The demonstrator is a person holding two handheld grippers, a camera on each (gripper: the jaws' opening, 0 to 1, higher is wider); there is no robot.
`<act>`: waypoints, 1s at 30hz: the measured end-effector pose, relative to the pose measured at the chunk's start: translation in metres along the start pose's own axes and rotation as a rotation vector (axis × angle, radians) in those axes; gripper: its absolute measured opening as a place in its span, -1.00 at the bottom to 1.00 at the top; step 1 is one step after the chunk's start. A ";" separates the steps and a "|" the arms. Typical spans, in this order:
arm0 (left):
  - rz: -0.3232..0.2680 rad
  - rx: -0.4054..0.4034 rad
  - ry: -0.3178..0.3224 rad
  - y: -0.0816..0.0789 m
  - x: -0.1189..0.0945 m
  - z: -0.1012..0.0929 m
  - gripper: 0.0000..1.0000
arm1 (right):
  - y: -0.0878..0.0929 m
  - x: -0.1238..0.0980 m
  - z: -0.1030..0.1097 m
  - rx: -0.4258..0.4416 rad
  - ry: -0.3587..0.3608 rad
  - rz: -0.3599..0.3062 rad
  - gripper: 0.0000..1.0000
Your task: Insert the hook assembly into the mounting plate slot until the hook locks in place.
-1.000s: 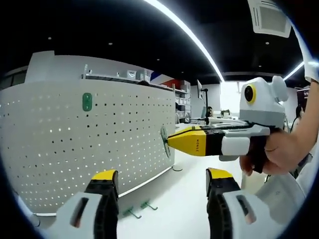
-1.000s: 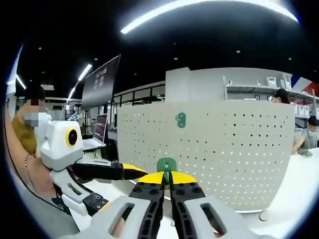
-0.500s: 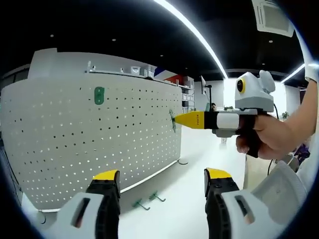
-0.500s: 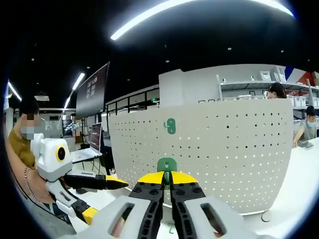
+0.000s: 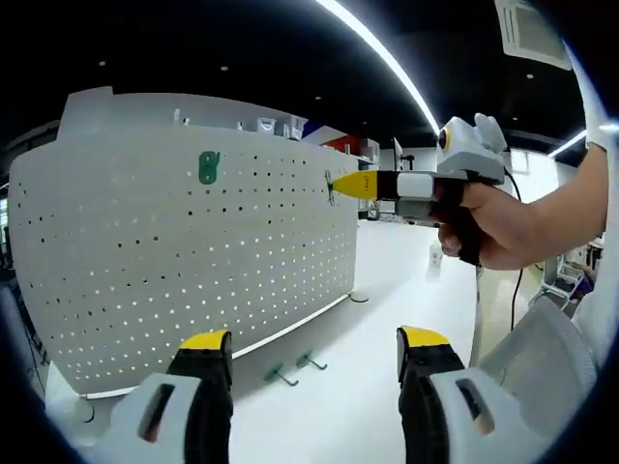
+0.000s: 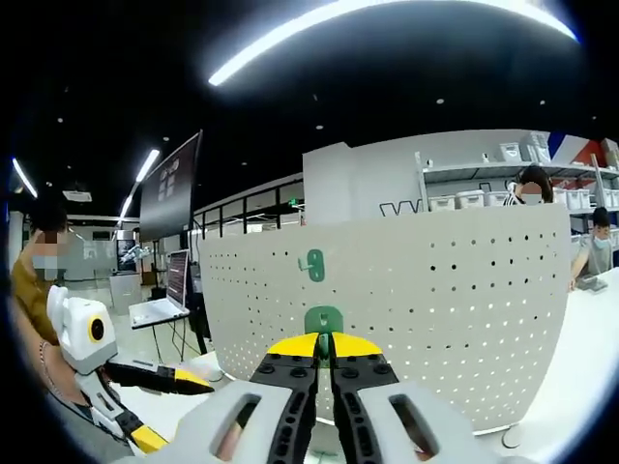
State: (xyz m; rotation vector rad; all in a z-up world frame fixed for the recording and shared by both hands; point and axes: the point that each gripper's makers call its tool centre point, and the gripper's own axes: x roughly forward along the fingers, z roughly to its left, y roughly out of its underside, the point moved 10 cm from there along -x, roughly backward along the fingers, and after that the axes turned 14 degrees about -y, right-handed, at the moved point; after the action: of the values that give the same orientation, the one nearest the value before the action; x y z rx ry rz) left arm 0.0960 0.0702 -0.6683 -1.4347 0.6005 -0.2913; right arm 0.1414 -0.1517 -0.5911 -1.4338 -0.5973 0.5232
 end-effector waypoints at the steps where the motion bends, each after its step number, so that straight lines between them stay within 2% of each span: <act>1: 0.004 0.003 -0.002 0.001 -0.001 0.000 0.42 | -0.001 0.001 -0.001 0.001 0.002 -0.003 -0.98; 23: 0.051 0.027 0.014 0.019 -0.020 0.014 0.48 | -0.018 0.029 -0.025 -0.004 0.026 -0.054 -0.98; 30: 0.056 -0.004 0.023 0.028 -0.027 0.023 0.51 | -0.023 0.039 -0.031 -0.005 0.030 -0.068 -0.98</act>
State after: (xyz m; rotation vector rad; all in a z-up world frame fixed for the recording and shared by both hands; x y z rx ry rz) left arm 0.0820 0.1072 -0.6893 -1.4170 0.6596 -0.2631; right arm 0.1911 -0.1511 -0.5666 -1.4183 -0.6217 0.4463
